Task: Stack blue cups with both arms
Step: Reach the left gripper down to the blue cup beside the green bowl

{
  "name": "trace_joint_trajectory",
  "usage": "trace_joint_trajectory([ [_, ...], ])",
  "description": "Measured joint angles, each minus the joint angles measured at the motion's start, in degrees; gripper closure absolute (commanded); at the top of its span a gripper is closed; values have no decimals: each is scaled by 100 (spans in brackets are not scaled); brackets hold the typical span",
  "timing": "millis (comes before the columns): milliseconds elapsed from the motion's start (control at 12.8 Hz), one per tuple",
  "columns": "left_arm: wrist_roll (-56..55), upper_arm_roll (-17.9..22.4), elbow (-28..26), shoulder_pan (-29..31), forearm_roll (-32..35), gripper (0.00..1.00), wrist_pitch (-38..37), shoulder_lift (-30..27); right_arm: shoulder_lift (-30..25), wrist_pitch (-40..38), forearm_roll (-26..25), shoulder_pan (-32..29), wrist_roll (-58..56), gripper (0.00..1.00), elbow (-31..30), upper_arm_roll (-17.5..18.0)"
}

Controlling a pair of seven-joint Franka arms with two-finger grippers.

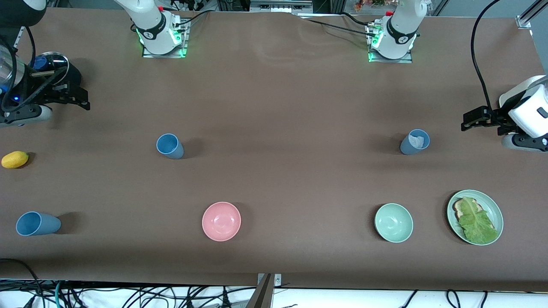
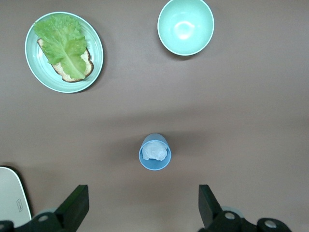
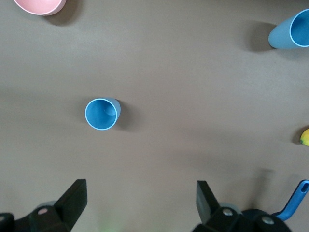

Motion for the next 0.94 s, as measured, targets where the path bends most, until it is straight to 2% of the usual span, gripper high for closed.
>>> trace_joint_trajectory([
  [938,0,0,5,6,0,0,111,72,5,-6,-9,1,11,0,56,2],
])
